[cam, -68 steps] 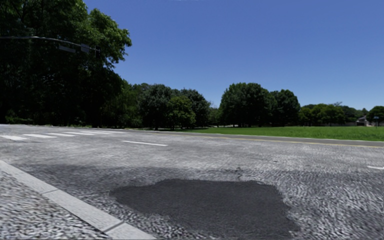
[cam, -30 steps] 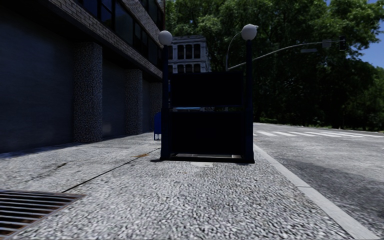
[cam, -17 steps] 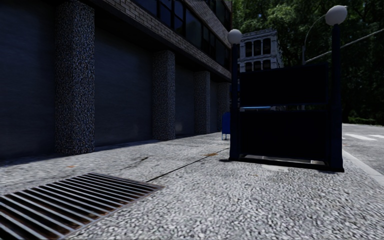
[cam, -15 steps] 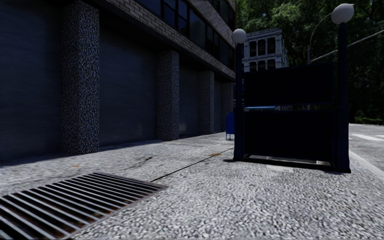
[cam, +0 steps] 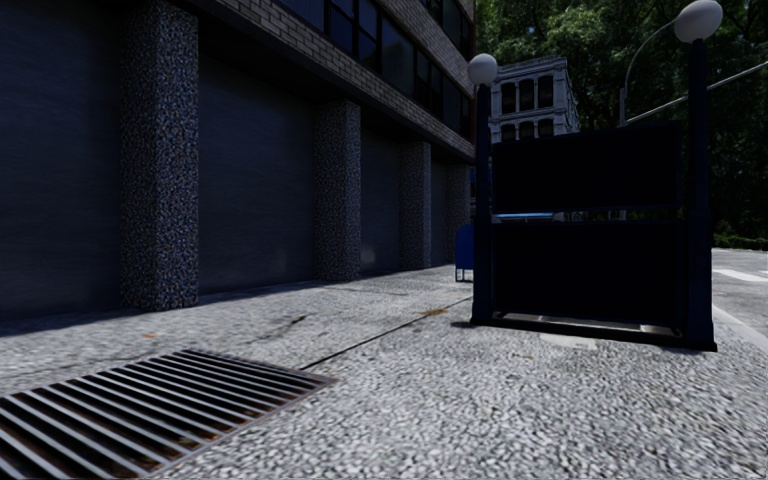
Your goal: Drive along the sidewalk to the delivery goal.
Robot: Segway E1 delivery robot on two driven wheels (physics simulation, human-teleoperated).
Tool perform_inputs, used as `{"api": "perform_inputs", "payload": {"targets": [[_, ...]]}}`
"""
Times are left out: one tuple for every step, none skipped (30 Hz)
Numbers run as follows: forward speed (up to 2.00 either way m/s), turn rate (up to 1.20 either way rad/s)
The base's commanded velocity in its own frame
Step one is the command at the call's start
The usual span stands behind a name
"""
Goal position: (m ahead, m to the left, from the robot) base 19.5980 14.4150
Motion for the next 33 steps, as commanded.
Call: {"api": "perform_inputs", "payload": {"targets": [[0.54,0.0],[0.6,0.0],[0.65,0.0],[0.69,0.0],[0.7,0.0],[0.7,0.0],[0.7,0.0],[0.7,0.0],[0.71,0.0],[0.71,0.0],[0.71,0.0],[0.71,0.0],[0.71,0.0],[0.71,0.0],[0.71,0.0],[0.71,0.0],[0.71,0.0],[0.71,0.0],[0.71,0.0],[0.71,0.0],[0.71,0.0],[0.71,0.0],[0.71,0.0],[0.71,0.0],[0.71,0.0],[0.71,0.0],[0.71,0.0],[0.71,0.0],[0.71,0.0],[0.71,0.0],[0.71,0.0],[0.71,0.0],[0.71,0.0]]}}
